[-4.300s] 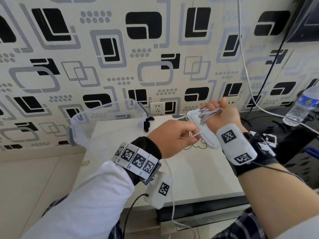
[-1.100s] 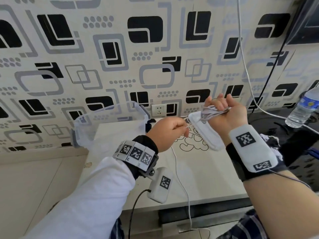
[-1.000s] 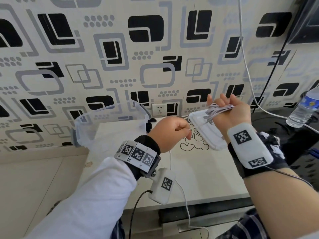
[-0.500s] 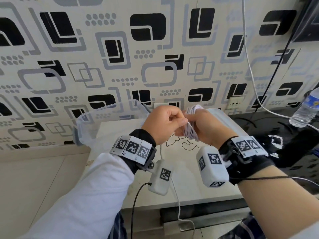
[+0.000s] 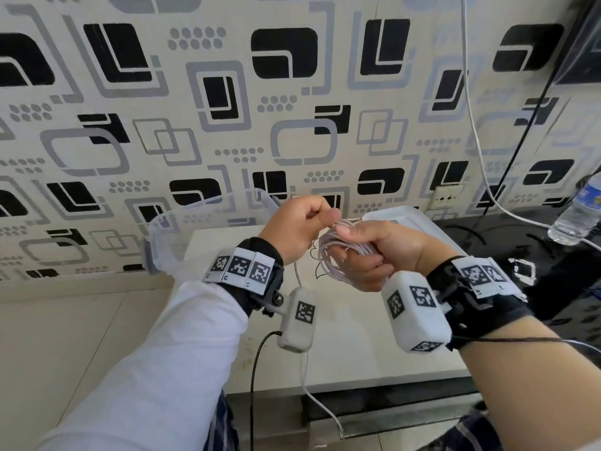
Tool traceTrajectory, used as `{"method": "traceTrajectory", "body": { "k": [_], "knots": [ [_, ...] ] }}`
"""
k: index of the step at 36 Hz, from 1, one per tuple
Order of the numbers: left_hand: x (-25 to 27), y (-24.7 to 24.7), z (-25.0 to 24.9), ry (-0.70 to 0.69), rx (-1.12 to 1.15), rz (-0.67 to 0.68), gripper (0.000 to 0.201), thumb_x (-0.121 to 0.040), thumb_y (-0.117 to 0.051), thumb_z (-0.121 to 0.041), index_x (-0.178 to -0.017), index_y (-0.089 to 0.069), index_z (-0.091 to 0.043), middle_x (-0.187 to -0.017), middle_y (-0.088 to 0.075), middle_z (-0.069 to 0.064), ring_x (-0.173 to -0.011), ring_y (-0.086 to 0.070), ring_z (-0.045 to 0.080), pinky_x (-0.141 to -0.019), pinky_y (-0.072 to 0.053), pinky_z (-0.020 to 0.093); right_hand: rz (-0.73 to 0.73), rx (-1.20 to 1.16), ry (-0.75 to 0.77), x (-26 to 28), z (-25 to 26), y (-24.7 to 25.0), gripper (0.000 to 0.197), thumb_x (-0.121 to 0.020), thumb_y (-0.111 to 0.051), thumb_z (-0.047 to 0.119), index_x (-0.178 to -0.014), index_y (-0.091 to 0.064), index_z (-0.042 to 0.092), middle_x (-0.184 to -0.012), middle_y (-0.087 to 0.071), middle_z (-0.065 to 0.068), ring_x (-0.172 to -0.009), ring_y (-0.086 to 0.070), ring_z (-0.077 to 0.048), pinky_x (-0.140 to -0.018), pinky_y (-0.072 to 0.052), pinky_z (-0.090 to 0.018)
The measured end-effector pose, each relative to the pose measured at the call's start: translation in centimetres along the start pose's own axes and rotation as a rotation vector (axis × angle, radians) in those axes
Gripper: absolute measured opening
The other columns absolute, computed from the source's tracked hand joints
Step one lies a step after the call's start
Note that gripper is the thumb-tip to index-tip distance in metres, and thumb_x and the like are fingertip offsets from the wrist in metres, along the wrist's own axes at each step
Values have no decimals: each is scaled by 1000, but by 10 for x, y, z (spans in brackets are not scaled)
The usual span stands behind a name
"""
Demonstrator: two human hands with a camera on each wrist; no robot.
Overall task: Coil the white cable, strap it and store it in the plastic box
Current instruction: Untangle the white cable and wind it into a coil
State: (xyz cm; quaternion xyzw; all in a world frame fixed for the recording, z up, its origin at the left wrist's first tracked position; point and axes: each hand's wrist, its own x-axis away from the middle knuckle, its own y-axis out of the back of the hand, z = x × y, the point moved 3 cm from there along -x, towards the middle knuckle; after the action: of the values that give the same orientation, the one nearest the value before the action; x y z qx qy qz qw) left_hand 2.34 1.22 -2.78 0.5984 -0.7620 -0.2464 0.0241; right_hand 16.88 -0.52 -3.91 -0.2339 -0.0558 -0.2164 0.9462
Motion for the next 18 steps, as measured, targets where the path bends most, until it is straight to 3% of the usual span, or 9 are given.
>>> {"method": "traceTrajectory", "body": {
  "k": [3,8,10,13,18],
  "knots": [
    [-1,1,2,-14,-27,-19,42,-97,-52,-40,-82,-54,-1,-54,-40,-5,-43,-33,13,-43,-29,23,72,-69,71,8,4,-1,31,-92,-54,35,-74,-44,12,-45,-22,2,-31,-16,-12,-39,-4,-25],
    [1,2,5,0,-20,6,39,-104,-41,-27,-68,-51,-15,-49,-33,-11,-42,-26,12,-42,-23,21,135,-380,274,19,22,12,39,-98,-43,39,-66,-39,16,-46,-27,3,-35,-25,-15,-43,-30,-25],
    [1,2,5,30,30,18,38,-104,-40,-19,-68,-52,-13,-50,-32,-9,-42,-24,11,-42,-21,21,150,-485,364,25,27,19,41,-100,-38,40,-67,-38,17,-47,-29,3,-37,-28,-16,-45,-29,-26],
    [2,5,4,86,89,7,36,-102,-38,-12,-70,-54,-9,-53,-31,-2,-44,-22,12,-41,-18,22,120,-629,488,33,31,30,39,-100,-39,41,-67,-31,22,-47,-30,4,-39,-28,-15,-48,-26,-26],
    [4,6,2,105,64,-23,32,-99,-43,-9,-69,-55,-6,-51,-32,-2,-40,-25,7,-40,-22,16,6,-858,623,39,26,48,51,-99,-42,42,-58,-44,13,-44,-30,5,-38,-27,-13,-47,-38,-30]
  ]
}}
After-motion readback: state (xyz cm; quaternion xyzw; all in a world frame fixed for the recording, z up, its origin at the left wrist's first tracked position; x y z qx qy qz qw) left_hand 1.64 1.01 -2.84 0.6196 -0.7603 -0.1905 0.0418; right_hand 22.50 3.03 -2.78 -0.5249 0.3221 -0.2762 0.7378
